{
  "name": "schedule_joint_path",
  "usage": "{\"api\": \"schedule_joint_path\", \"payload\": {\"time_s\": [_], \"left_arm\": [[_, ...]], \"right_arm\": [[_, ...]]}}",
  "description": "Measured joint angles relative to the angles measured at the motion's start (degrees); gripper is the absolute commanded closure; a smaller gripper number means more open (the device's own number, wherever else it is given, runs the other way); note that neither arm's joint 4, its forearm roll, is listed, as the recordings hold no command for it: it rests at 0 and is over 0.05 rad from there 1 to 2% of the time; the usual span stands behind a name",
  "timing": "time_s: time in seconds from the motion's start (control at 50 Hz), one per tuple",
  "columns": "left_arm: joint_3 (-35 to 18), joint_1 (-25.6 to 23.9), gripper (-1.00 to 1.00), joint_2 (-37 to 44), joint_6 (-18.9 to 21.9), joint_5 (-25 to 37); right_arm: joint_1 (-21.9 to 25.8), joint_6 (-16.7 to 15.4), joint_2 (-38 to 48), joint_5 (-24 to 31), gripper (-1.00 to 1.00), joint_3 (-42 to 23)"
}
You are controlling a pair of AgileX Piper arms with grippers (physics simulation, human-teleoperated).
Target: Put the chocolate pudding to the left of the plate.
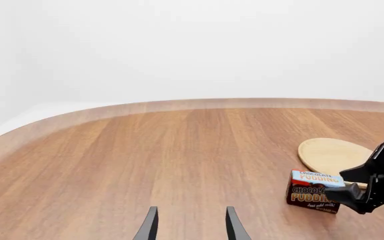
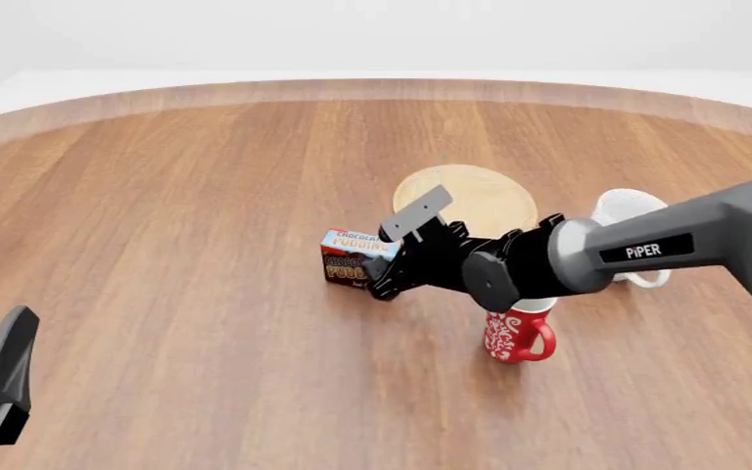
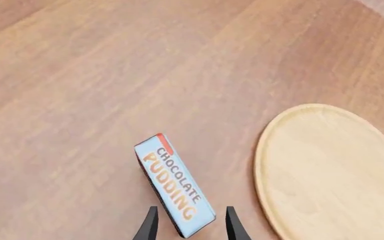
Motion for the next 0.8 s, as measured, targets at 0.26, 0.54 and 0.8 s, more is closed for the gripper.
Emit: {"api": "schedule_joint_path", "payload": {"time_s": [0.26, 0.54, 0.8], "left_arm": [[0.0, 0.0, -1.0, 0.0, 0.0, 0.0], [0.0, 0.0, -1.0, 0.0, 0.0, 0.0], [0.0, 0.0, -1.0, 0.0, 0.0, 0.0]], "right_arm": [[-0.07, 0.31, 1.79, -0.46, -1.0, -1.03], [0.57, 0.18, 1.43, -1.44, 1.0, -0.37], [2.68, 1.49, -3.08, -2.75, 1.0, 3.57]]}}
